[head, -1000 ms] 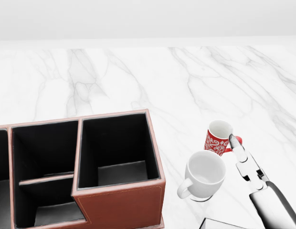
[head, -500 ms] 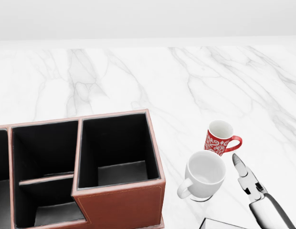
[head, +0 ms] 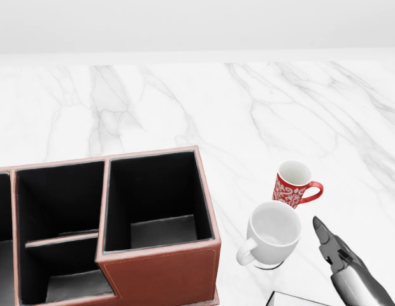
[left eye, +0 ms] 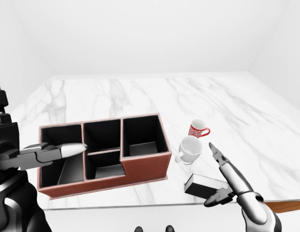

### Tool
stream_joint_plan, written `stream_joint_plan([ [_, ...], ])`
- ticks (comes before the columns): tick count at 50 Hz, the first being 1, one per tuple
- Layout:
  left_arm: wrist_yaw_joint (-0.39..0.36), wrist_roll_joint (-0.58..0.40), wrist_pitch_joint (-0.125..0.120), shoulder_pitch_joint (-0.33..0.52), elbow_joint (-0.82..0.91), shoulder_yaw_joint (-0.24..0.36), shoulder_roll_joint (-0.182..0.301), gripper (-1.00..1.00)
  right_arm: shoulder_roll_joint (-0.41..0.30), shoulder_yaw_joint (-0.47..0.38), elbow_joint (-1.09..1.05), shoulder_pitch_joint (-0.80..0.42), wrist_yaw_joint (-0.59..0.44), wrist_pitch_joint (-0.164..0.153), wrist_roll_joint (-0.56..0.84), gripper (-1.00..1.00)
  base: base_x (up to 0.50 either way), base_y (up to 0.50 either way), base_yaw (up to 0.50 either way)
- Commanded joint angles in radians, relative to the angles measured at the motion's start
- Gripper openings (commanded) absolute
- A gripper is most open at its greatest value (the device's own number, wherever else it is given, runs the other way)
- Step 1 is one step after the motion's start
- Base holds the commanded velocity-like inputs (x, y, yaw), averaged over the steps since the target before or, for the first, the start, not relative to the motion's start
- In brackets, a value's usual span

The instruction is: Pick up the book and place it in the right compartment of the caddy.

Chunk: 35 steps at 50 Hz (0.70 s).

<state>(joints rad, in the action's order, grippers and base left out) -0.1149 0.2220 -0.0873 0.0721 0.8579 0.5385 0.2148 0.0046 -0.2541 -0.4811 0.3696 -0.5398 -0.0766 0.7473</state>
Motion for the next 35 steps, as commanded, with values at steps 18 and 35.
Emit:
stream_joint_plan([
  [18,-0.007,-0.015,0.000,-0.013,-0.024,-0.010,-0.013,1.00,-0.049,0.034,0.150,-0.016,0.014,0.034,0.132,1.00,0.00,0.00,0.00],
  [35,-0.010,-0.024,0.000,-0.019,-0.035,-0.019,-0.021,1.00,-0.070,0.057,0.242,0.006,0.015,0.065,0.207,1.00,0.00,0.00,0.00],
])
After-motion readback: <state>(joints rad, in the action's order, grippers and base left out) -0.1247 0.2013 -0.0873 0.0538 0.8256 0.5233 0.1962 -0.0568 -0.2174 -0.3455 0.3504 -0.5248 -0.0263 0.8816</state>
